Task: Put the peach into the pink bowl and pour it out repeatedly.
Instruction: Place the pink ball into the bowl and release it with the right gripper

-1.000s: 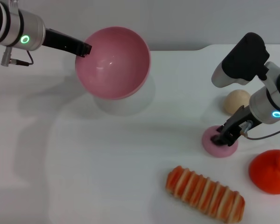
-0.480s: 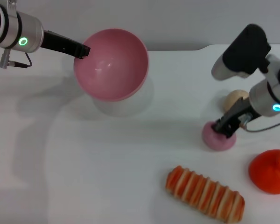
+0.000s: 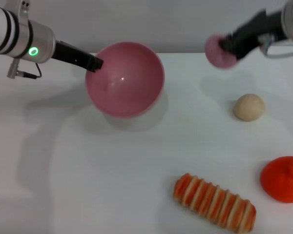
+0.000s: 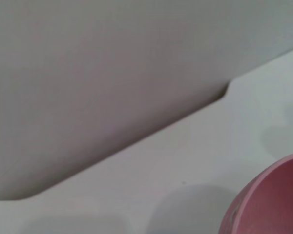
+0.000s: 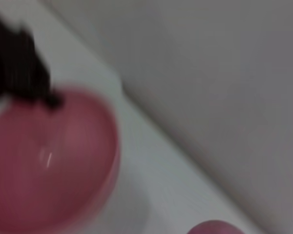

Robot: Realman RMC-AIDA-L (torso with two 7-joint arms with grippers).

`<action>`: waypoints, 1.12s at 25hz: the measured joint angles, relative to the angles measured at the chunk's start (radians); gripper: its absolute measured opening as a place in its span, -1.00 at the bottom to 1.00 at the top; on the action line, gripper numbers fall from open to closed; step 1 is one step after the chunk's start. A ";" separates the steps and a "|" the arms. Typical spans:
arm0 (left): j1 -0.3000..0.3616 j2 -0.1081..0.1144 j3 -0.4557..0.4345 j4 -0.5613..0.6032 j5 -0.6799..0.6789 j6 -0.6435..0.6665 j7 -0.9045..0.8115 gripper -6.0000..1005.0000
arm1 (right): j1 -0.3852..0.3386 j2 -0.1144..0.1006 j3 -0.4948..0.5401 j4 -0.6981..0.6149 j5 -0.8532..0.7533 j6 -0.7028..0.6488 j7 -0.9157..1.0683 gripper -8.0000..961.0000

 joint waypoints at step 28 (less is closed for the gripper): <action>-0.014 -0.010 0.130 -0.011 -0.044 0.020 -0.031 -0.91 | 0.063 0.004 -0.293 0.038 0.143 0.196 -0.045 -0.67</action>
